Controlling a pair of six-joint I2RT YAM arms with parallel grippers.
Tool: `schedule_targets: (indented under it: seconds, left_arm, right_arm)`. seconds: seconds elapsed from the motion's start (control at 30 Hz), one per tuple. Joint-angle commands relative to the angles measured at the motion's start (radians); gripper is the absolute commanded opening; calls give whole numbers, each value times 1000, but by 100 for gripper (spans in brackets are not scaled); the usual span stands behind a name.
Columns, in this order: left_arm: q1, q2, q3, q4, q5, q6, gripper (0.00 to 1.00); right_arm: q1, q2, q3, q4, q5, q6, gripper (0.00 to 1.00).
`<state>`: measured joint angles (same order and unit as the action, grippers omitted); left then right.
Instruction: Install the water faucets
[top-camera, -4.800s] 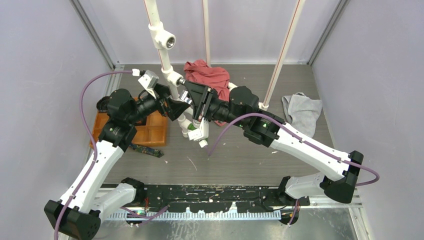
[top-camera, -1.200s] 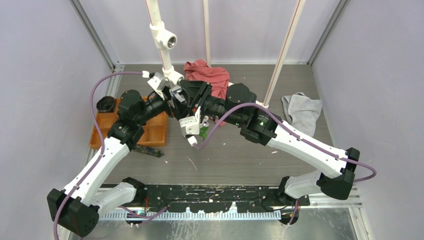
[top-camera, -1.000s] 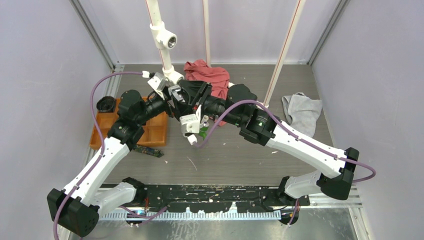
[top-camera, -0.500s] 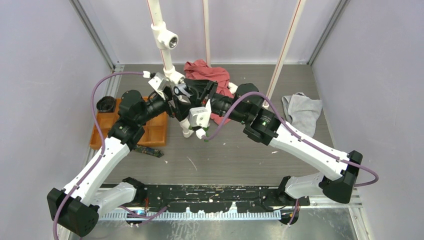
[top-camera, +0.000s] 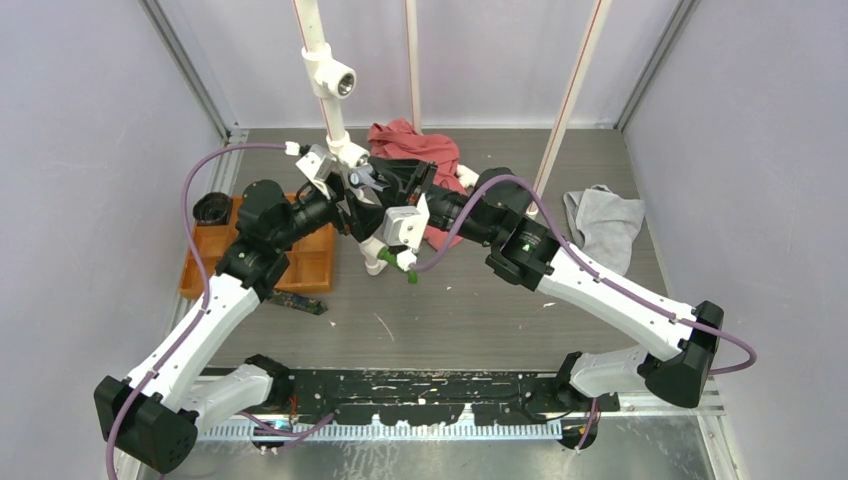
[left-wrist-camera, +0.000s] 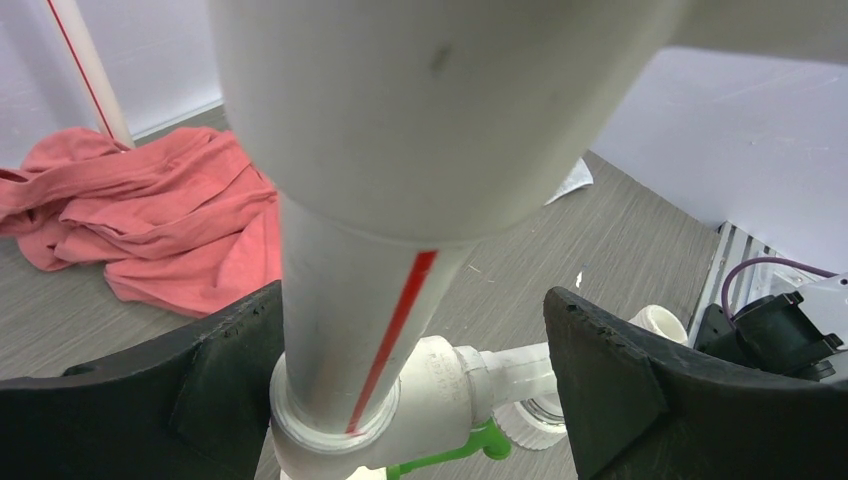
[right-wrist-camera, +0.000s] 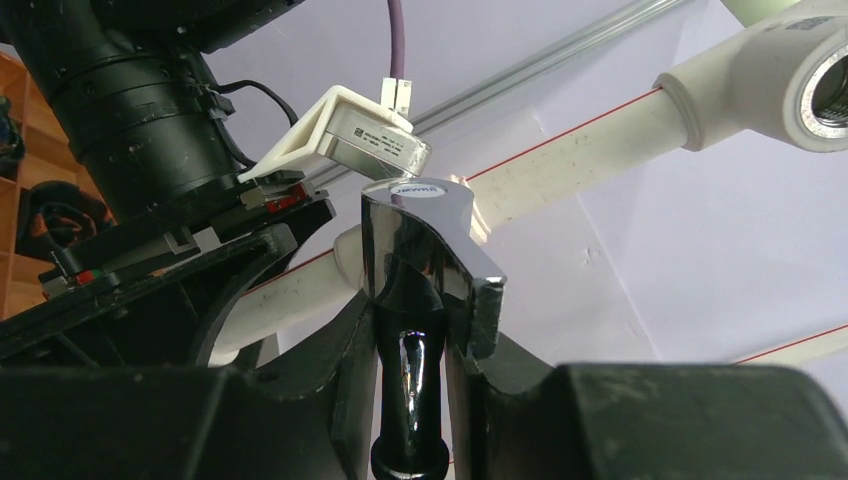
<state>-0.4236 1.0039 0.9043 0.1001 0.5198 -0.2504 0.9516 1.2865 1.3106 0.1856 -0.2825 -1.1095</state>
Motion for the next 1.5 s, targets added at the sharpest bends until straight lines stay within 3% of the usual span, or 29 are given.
schedule_targets:
  seconds: [0.0, 0.33, 0.63, 0.77, 1.1, 1.47]
  left_arm:
    - [-23, -3, 26, 56, 61, -21, 94]
    - [-24, 0, 25, 59, 63, -24, 94]
    - [-23, 3, 24, 61, 61, -24, 94]
    - [-24, 4, 24, 61, 64, -24, 94]
    - [-27, 4, 24, 63, 63, -27, 94]
    - [-33, 9, 27, 63, 63, -29, 94]
  right_arm:
    - [-22, -39, -7, 143, 71, 53, 0]
    - [-22, -31, -14, 161, 133, 177, 0]
    - [-22, -27, -29, 155, 135, 191, 0]
    - [-22, -15, -5, 155, 199, 284, 0]
    - [-20, -7, -5, 159, 182, 352, 0]
    - [-12, -7, -48, 247, 223, 491, 0]
